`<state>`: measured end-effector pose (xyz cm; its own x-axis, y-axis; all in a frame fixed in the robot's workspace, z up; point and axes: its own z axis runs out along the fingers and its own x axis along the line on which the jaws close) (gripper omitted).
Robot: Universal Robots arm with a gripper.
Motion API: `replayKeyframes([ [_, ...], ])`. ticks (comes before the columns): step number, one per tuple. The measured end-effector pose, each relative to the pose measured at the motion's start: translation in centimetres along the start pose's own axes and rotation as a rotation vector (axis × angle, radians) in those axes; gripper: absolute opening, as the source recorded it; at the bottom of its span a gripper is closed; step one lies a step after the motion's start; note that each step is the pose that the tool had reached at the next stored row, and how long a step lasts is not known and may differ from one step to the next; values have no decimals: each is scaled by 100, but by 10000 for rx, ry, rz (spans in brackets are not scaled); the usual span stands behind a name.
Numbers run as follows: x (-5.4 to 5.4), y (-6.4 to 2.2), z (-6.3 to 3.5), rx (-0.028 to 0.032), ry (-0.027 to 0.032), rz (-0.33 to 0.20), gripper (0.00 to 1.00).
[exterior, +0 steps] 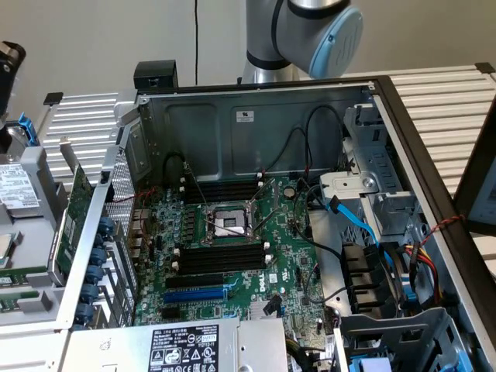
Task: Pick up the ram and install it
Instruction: 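Reach for the ram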
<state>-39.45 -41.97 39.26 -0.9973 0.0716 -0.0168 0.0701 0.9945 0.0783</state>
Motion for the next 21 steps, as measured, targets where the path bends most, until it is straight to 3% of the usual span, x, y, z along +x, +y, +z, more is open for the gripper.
replayKeyframes([
  [8,354,-52,-9,-1,-1,0,10],
  [21,695,-84,-7,2,25,2,10],
])
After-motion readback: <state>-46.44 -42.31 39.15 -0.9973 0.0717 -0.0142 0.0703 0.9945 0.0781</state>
